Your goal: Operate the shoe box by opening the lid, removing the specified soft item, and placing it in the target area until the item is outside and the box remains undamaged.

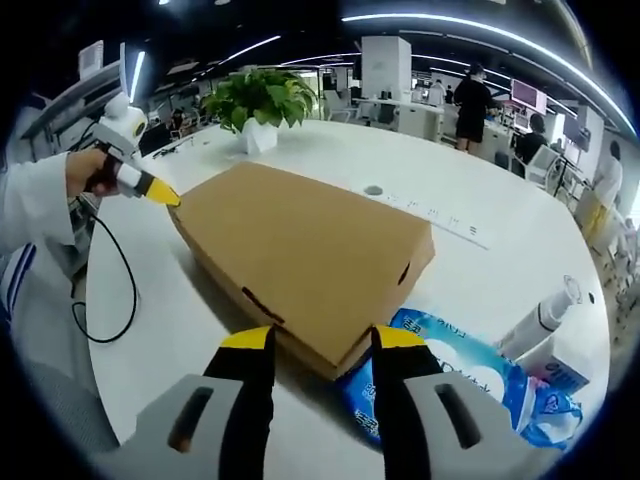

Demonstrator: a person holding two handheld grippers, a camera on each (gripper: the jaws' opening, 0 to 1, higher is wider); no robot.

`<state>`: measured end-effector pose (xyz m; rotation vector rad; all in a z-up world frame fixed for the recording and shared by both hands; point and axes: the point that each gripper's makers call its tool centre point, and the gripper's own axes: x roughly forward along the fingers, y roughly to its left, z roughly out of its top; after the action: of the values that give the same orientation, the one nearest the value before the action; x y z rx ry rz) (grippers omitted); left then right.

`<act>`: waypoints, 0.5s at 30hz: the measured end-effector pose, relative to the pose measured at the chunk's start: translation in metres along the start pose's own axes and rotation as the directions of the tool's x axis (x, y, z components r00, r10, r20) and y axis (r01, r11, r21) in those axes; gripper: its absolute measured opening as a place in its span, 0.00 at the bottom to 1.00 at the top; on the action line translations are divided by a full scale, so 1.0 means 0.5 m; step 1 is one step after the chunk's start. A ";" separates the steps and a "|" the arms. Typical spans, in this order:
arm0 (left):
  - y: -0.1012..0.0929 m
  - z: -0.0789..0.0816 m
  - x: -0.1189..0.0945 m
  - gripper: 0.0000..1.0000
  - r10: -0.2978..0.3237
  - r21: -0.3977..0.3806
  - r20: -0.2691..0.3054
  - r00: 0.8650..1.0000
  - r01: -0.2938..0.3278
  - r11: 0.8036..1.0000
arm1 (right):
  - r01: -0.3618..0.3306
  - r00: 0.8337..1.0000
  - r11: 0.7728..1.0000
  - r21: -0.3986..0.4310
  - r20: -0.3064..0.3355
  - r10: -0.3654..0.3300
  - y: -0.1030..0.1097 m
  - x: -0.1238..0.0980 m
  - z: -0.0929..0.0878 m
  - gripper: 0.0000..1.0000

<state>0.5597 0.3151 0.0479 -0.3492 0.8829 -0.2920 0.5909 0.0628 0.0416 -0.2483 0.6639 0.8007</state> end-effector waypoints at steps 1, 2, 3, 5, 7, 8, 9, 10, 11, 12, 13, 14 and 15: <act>0.000 0.000 0.000 0.21 -0.001 -0.001 0.000 1.000 0.001 1.000 | 0.000 1.000 1.000 0.000 0.000 0.000 0.000 0.000 0.000 0.36; 0.001 0.000 0.000 0.21 -0.002 -0.002 0.000 1.000 0.002 1.000 | -0.001 1.000 1.000 0.000 0.000 0.001 0.000 0.000 0.000 0.36; 0.001 0.001 0.000 0.21 -0.003 -0.001 0.000 1.000 0.003 1.000 | -0.002 1.000 1.000 0.000 0.000 0.002 0.000 0.000 0.000 0.36; 0.000 0.001 -0.001 0.21 -0.003 0.002 0.003 1.000 0.003 1.000 | -0.003 1.000 1.000 -0.001 0.001 0.003 0.000 -0.001 0.000 0.36; -0.001 0.001 -0.002 0.22 -0.004 0.015 0.008 1.000 0.004 1.000 | -0.002 1.000 1.000 -0.003 0.000 0.002 -0.001 -0.001 -0.001 0.35; -0.002 0.001 -0.002 0.23 -0.009 0.024 0.008 1.000 0.009 1.000 | -0.001 1.000 1.000 -0.004 -0.003 0.001 -0.001 -0.002 -0.003 0.34; -0.005 0.000 -0.002 0.25 -0.016 0.030 0.009 1.000 0.016 0.999 | 0.001 1.000 1.000 -0.004 -0.004 -0.001 -0.002 -0.004 -0.005 0.33; -0.007 -0.002 -0.002 0.28 -0.021 0.028 0.007 1.000 0.021 0.999 | 0.004 1.000 1.000 -0.001 -0.002 -0.004 -0.003 -0.006 -0.006 0.34; -0.013 -0.004 -0.004 0.31 -0.025 0.037 0.016 1.000 0.025 0.999 | 0.010 1.000 1.000 0.005 0.003 -0.010 -0.006 -0.010 -0.007 0.36; -0.013 -0.002 -0.006 0.37 -0.023 0.047 0.027 0.999 0.022 0.999 | 0.017 1.000 1.000 0.015 0.009 -0.017 -0.008 -0.015 -0.009 0.38; -0.011 -0.001 -0.009 0.41 -0.015 0.054 0.041 0.999 0.013 0.998 | 0.020 1.000 1.000 0.021 0.012 -0.020 -0.008 -0.019 -0.011 0.39; -0.012 -0.001 -0.011 0.44 -0.017 0.060 0.050 0.999 0.014 0.998 | 0.025 1.000 0.999 0.025 0.012 -0.025 -0.008 -0.024 -0.016 0.40; -0.016 -0.002 -0.015 0.45 -0.024 0.066 0.060 0.998 0.020 0.998 | 0.028 1.000 0.999 0.028 0.012 -0.028 -0.008 -0.028 -0.020 0.40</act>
<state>0.5538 0.3107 0.0559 -0.3053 0.8084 -0.3285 0.5819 0.0476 0.0426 -0.2270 0.6586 0.7655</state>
